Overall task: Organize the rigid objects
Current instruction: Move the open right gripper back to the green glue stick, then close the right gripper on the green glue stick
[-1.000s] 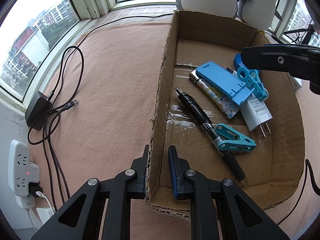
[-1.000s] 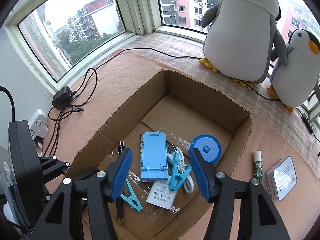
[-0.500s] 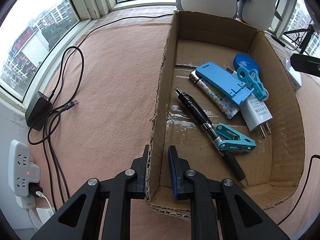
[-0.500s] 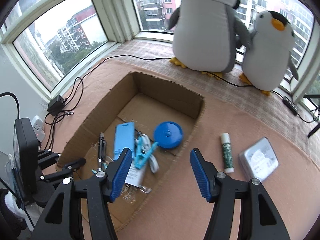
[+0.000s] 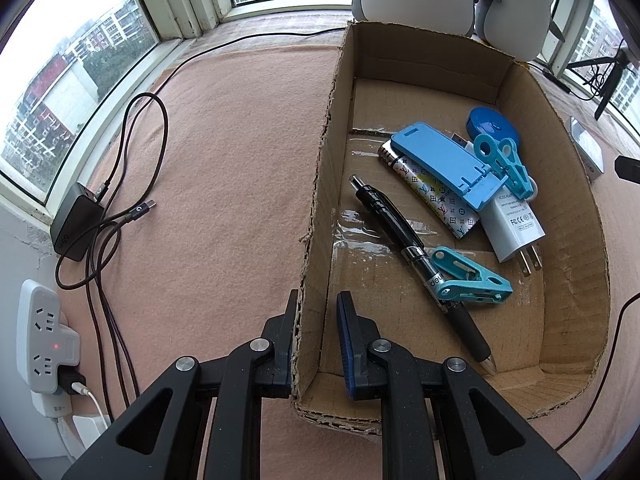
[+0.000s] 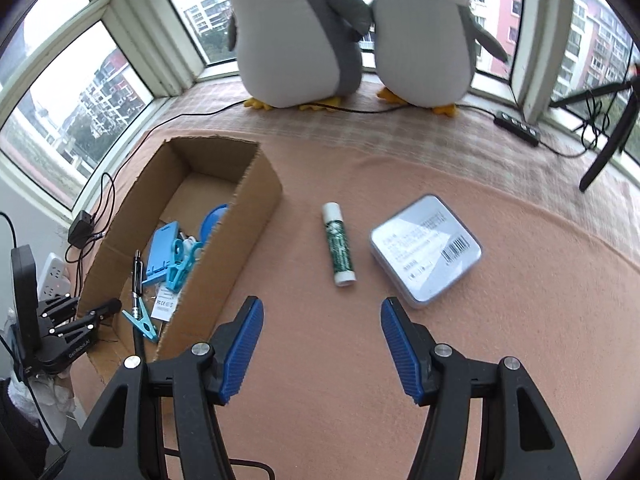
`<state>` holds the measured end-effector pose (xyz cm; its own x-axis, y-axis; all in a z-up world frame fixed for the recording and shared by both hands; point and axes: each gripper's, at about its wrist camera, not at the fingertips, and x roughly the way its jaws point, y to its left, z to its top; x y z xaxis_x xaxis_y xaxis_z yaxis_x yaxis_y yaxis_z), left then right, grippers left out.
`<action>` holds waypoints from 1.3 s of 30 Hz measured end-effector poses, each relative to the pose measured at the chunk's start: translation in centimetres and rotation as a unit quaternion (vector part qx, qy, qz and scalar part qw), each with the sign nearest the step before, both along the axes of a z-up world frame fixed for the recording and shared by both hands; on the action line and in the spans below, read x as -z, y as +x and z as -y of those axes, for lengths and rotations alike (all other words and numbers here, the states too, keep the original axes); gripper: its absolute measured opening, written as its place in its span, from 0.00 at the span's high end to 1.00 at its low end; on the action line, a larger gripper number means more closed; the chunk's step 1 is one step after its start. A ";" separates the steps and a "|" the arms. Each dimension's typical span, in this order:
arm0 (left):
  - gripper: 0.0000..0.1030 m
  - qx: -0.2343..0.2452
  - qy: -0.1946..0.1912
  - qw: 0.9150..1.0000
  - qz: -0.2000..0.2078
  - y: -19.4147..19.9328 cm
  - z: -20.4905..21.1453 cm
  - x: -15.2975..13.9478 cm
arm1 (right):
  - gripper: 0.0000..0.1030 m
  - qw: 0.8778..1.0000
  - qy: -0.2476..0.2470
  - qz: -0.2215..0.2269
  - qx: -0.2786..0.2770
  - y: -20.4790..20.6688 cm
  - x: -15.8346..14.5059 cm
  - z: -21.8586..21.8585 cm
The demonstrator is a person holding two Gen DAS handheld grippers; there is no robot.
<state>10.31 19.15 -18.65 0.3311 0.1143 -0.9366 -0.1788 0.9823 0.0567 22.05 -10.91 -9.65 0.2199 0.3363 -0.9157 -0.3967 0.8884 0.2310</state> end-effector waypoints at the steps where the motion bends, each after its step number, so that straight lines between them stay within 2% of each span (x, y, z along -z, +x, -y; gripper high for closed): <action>1: 0.84 0.000 0.000 1.000 0.000 0.0 0.0 0.0 | 0.44 1.000 0.005 -0.005 0.004 0.2 0.2 0.3; 8: 0.84 -0.001 -0.002 1.000 0.000 -0.1 -0.1 0.0 | 0.45 0.997 0.046 -0.052 0.014 1.7 1.7 0.2; 11: 0.84 -0.002 -0.003 1.000 0.000 -0.1 -0.2 0.1 | 0.46 0.997 0.045 -0.063 0.017 2.2 2.6 -0.5; 15: 0.84 -0.002 -0.003 1.000 0.000 -0.1 -0.2 0.1 | 0.54 0.996 0.033 -0.073 0.029 3.2 3.9 -1.1; 21: 0.84 -0.002 -0.005 1.000 -0.002 -0.1 -0.2 0.1 | 0.56 0.996 0.020 -0.071 0.046 4.6 5.1 -1.4; 25: 0.84 -0.002 -0.005 1.000 -0.002 -0.1 -0.2 0.2 | 0.63 0.996 0.013 -0.070 0.047 5.2 5.5 -2.0; 32: 0.84 -0.003 -0.006 1.000 -0.001 -0.1 -0.2 0.2 | 0.64 0.998 -0.013 -0.055 0.041 5.7 6.1 -3.7; 39: 0.84 -0.003 -0.006 1.000 -0.002 0.0 -0.2 0.2 | 0.77 0.998 -0.058 -0.032 0.022 5.4 6.2 -4.9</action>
